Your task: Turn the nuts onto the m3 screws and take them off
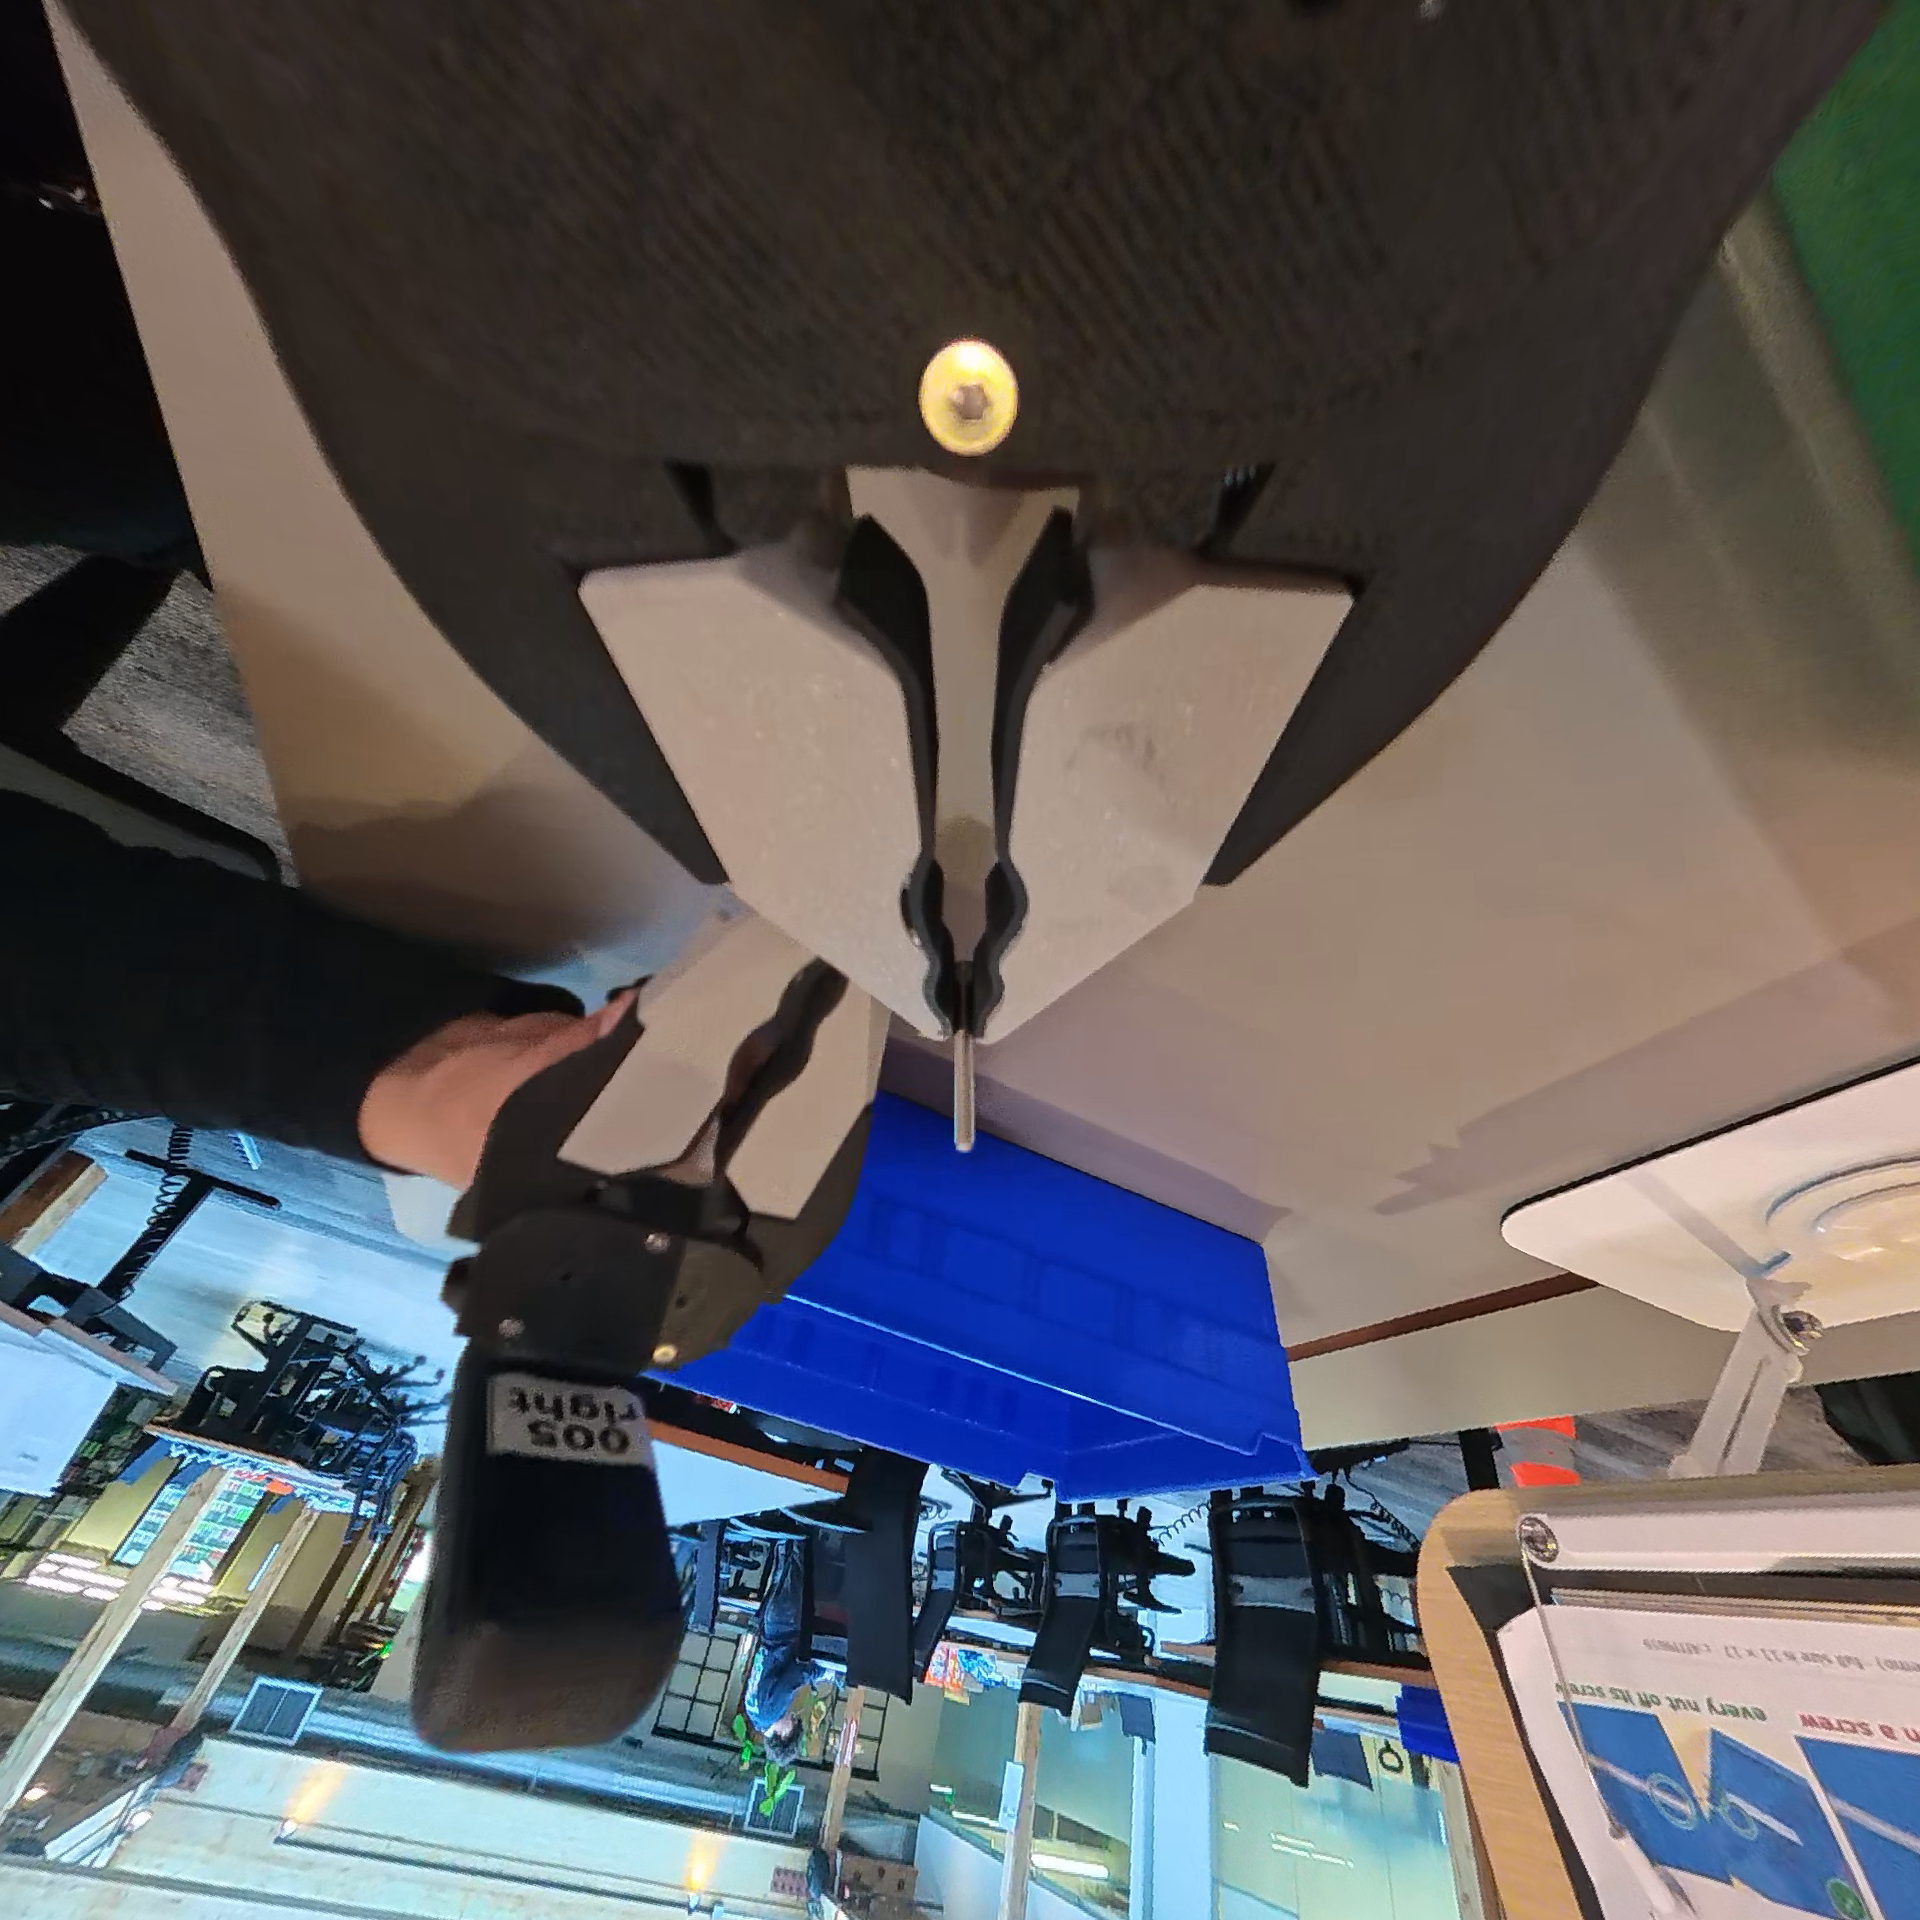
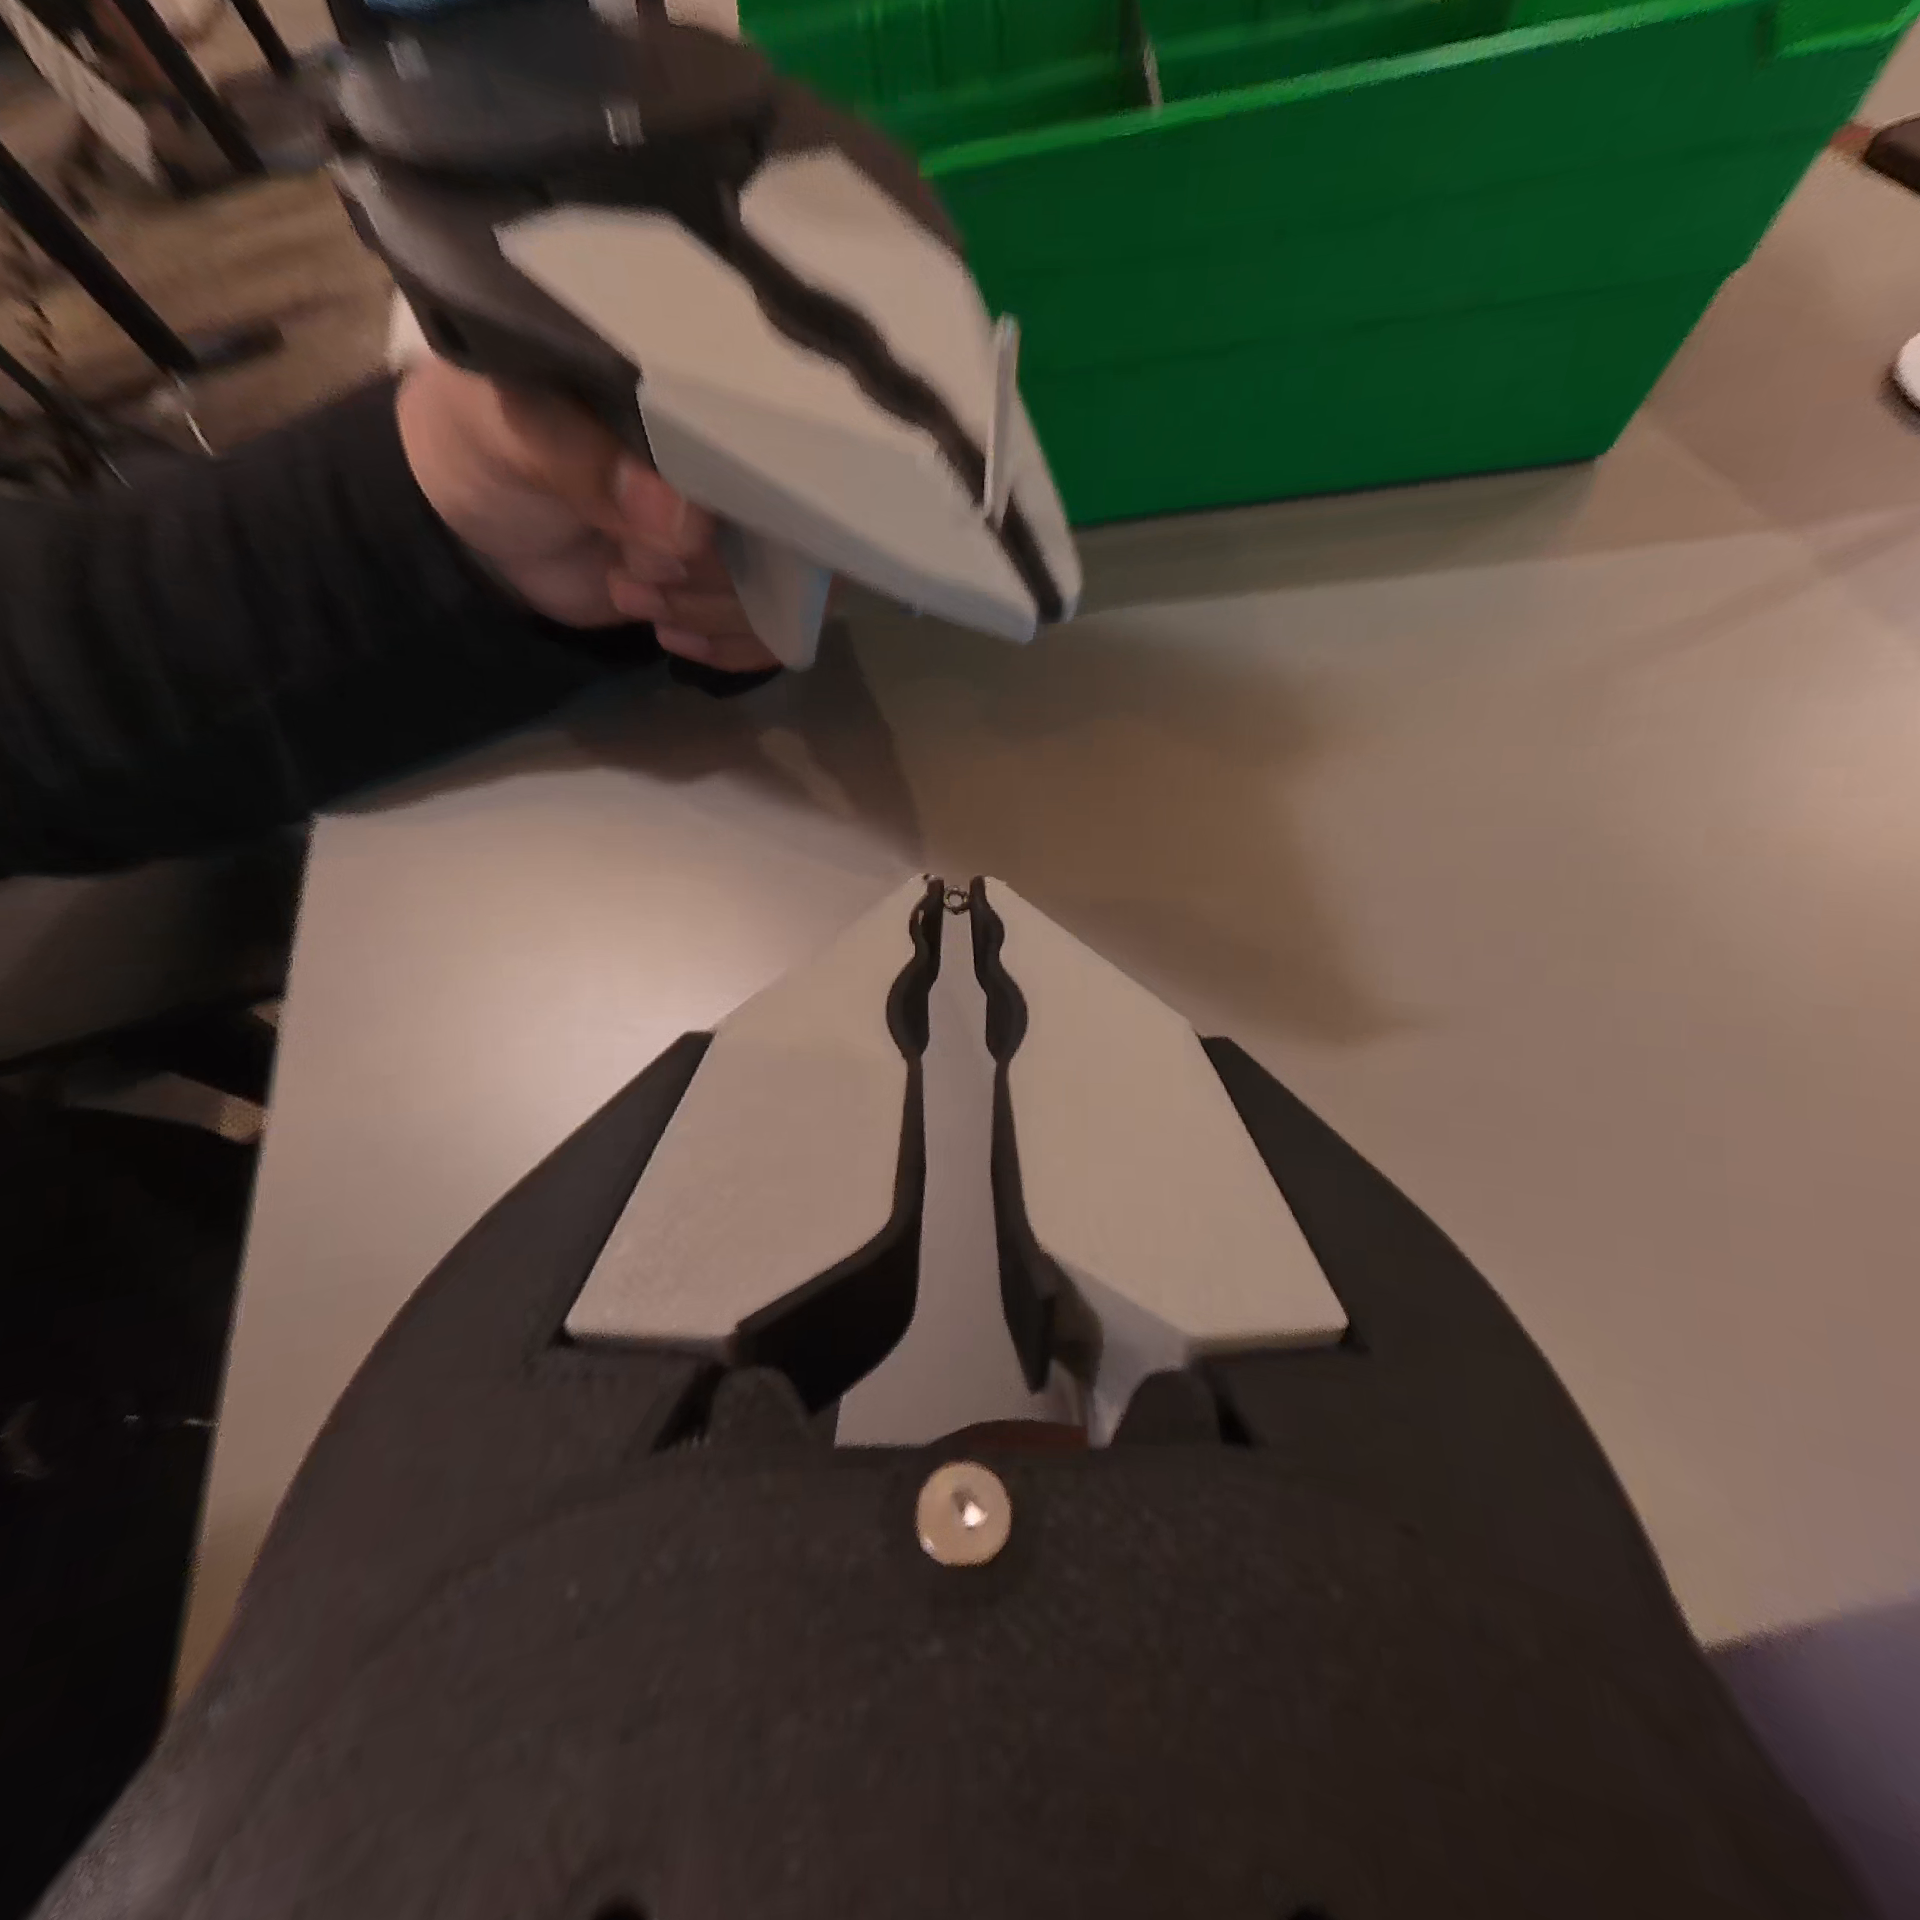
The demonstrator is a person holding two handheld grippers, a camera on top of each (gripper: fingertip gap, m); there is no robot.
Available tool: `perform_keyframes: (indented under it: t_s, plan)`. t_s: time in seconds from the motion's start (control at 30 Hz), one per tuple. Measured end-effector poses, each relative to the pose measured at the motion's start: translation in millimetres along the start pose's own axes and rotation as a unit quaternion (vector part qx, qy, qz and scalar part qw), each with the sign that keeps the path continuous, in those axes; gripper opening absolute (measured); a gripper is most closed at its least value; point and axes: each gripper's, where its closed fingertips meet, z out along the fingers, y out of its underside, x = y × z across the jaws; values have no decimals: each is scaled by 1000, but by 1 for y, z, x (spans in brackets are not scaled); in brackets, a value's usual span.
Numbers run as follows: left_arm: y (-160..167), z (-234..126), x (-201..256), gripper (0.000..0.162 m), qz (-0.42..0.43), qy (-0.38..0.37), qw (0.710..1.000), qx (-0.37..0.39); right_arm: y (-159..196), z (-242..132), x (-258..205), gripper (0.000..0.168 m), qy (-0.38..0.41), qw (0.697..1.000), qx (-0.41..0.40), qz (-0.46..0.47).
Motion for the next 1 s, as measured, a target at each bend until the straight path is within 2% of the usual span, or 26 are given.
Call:
perform_keyframes:
  t_s: [0.27,0.5,0.73,1.0]
  plan:
    - [11,4,3,0,-11,13,999,-28,-32,-29,1,2,-17,998,55,41]
    - [15,8,25,0,31,53,997,-44,-60,-44,-9,2,-38,996,66,49]
    - [15,9,38,0,46,81,995,-46,-72,-49,-12,2,-41,998,36,33]
    - [14,9,40,0,48,85,994,-43,-64,-41,-18,2,-46,998,-38,3]
